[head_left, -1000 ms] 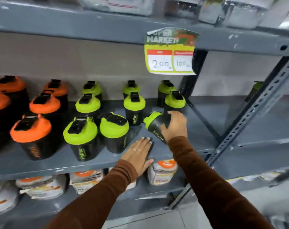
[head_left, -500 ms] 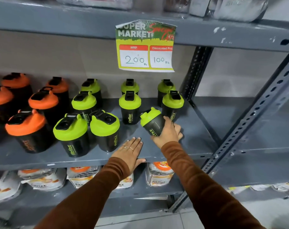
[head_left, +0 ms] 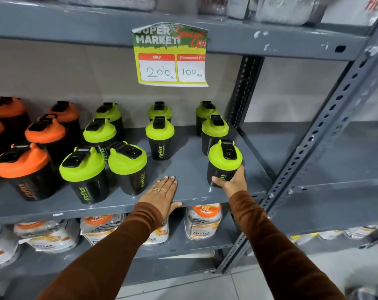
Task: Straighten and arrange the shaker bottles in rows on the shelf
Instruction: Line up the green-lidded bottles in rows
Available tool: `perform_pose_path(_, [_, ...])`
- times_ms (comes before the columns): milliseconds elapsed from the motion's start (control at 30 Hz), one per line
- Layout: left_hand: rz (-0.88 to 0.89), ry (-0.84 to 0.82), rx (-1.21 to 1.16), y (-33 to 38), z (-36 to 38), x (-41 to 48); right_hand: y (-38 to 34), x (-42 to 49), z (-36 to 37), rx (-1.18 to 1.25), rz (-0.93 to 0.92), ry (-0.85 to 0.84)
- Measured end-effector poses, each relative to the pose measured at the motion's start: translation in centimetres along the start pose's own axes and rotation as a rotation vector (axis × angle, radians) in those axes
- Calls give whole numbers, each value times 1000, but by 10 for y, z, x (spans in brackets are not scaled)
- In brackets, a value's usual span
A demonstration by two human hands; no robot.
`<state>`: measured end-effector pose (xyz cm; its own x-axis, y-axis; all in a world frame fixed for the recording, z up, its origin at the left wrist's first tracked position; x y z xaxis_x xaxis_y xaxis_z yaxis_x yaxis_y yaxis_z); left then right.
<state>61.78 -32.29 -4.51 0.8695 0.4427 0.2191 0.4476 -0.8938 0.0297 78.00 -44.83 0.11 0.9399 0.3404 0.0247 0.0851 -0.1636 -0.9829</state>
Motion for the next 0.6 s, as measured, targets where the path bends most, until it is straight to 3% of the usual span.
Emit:
perform_pose_path(67, [-29,82,-63,-1,-4,-5,0,1,-2,-3,-15,-15])
perform_pose_path(167, [-150,428,-176,-1,-27,-23,3,1,-2,6,-9,-5])
perform_pose_path(333, [-762,897,-425,-22,-44,-58,1,0,-2,46,-53,66])
perform_pose_path(400, [-894,1038,-501,-31,-47,-66,3,0,-1,32,-61,101])
perform_pose_path(467, [-946,1083,-574,-39,-50,-63,5,0,0,23,-67,127])
perform_pose_path(600, [-1108,975,-737,-58,-50,-52,7,4,-1,-20,-78,173])
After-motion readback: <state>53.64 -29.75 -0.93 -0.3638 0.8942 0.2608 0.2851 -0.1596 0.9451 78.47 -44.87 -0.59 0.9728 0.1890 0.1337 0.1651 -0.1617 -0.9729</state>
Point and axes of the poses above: each hand's wrist, its own x-axis towards the middle knuckle, its own z-axis out of the palm, y = z × x, the point moved 7 cm from there along x, towards the middle knuckle, and after that the axes turned 12 degrees about y, right-handed, at the moved point
